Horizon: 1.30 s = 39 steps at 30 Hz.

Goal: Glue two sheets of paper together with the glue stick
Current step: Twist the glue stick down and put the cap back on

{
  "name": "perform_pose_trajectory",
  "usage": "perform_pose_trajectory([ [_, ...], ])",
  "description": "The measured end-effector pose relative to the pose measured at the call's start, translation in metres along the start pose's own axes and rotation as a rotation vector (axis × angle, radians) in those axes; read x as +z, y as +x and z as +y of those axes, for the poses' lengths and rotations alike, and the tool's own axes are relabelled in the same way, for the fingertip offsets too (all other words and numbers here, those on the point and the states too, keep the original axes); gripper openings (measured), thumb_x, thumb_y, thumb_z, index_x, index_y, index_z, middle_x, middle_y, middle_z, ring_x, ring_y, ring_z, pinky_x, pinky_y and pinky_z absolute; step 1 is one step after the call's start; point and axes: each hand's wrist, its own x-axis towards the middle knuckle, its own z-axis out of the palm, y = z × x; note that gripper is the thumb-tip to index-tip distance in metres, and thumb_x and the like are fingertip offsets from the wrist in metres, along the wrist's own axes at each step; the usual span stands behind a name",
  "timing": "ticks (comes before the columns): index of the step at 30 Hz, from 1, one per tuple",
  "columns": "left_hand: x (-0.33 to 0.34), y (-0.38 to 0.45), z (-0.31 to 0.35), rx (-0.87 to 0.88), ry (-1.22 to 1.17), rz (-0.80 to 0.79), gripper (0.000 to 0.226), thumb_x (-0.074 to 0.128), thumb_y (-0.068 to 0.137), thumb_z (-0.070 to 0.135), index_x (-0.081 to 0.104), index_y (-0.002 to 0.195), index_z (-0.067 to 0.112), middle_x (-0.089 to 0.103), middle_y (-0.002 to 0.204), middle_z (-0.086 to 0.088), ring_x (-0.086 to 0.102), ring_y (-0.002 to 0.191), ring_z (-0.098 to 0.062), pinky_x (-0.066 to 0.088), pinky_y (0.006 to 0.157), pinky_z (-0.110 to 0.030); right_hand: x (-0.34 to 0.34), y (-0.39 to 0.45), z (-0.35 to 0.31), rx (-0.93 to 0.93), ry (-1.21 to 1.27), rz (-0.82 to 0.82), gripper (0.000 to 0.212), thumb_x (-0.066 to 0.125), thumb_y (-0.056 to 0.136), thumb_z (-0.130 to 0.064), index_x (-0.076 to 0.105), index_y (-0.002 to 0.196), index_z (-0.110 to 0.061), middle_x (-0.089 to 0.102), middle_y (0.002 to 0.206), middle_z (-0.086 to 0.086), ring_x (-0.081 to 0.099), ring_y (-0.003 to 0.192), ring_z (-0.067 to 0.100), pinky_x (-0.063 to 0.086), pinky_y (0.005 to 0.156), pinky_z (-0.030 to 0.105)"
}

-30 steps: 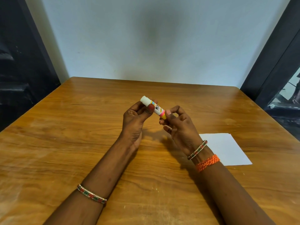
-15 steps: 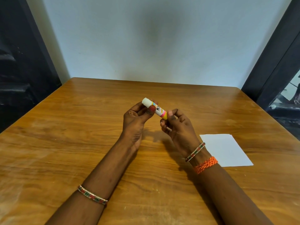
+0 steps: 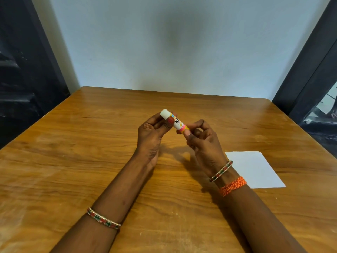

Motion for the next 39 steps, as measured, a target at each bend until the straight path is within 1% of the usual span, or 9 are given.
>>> perform_pose_trajectory([
  [3,0.000,0.000,0.000,0.000,0.003,0.009,0.024,0.062,0.079,0.001,0.064,0.100,0.013,0.072,0.081,0.013,0.064,0.076,0.009,0.046,0.055,-0.004,-0.003,0.002,0.000,0.070,0.078,0.021,0.020,0.063,0.078,-0.001,0.058,0.088,-0.017,0.062,0.093,0.003,0.057,0.080,0.012,0.044,0.071,0.026],
  [7,-0.002,0.002,-0.003,0.005,-0.008,0.012,0.024,0.064,0.076,0.002,0.066,0.093,0.019,0.072,0.086,0.010,0.066,0.083,0.004,0.048,0.061,-0.007,-0.005,0.004,-0.005,0.325,0.099,-0.068,0.032,0.051,0.088,-0.043,0.056,0.105,-0.017,0.068,0.097,0.009,0.057,0.077,0.014,0.044,0.071,0.031],
  [12,-0.003,0.003,-0.006,0.038,0.012,-0.007,0.023,0.064,0.077,0.000,0.067,0.095,0.015,0.073,0.083,0.011,0.066,0.089,-0.001,0.049,0.070,-0.012,0.001,0.000,-0.001,0.246,0.203,-0.045,0.012,0.047,0.093,-0.023,0.052,0.095,-0.012,0.060,0.067,0.003,0.053,0.059,0.010,0.045,0.068,0.029],
  [18,-0.002,0.002,0.005,0.045,0.036,0.004,0.025,0.067,0.074,0.002,0.067,0.091,0.021,0.073,0.081,0.011,0.066,0.088,-0.001,0.051,0.074,-0.015,-0.003,0.003,-0.003,0.175,0.067,-0.074,0.014,0.054,0.087,-0.012,0.056,0.099,-0.019,0.067,0.097,0.010,0.058,0.081,0.013,0.048,0.074,0.032],
  [21,-0.006,0.001,0.013,0.220,0.360,0.085,0.028,0.078,0.067,0.015,0.069,0.089,0.030,0.070,0.091,0.013,0.063,0.098,-0.004,0.050,0.090,-0.032,-0.002,0.004,-0.002,0.039,-0.268,0.023,0.023,0.055,0.089,-0.023,0.054,0.112,-0.019,0.063,0.102,0.003,0.059,0.086,0.014,0.050,0.074,0.030],
  [25,-0.018,-0.006,0.022,0.405,0.837,0.249,0.033,0.078,0.064,0.032,0.067,0.095,0.036,0.045,0.093,0.035,0.024,0.103,0.004,0.030,0.098,-0.042,0.005,0.004,0.010,-0.215,-0.864,0.032,0.023,0.060,0.086,-0.018,0.055,0.108,-0.024,0.064,0.096,-0.006,0.060,0.089,0.008,0.045,0.067,0.016],
  [28,-0.038,-0.007,0.032,0.471,0.965,0.345,0.027,0.075,0.067,0.037,0.066,0.093,0.039,0.051,0.111,0.016,0.010,0.097,0.010,0.024,0.099,-0.042,0.014,0.014,0.022,-0.192,-1.043,-0.021,0.025,0.059,0.085,-0.020,0.057,0.108,-0.028,0.063,0.099,-0.008,0.057,0.097,0.012,0.048,0.085,0.039],
  [32,-0.065,-0.002,0.037,0.574,1.127,0.313,0.021,0.075,0.071,0.031,0.071,0.092,0.029,0.046,0.106,0.017,0.008,0.098,0.025,0.012,0.097,-0.036,0.032,0.032,0.030,-0.124,-1.209,-0.062,0.033,0.057,0.086,-0.037,0.052,0.119,-0.032,0.061,0.112,-0.008,0.049,0.113,0.016,0.030,0.093,0.040],
  [39,-0.079,-0.004,0.025,0.567,1.316,0.253,0.020,0.068,0.080,0.026,0.071,0.100,0.026,0.061,0.113,-0.001,0.028,0.116,-0.003,0.008,0.099,-0.037,0.068,0.053,0.048,-0.088,-1.279,-0.064,0.038,0.058,0.084,-0.039,0.051,0.120,-0.030,0.062,0.114,-0.004,0.045,0.119,0.022,0.026,0.097,0.044],
])
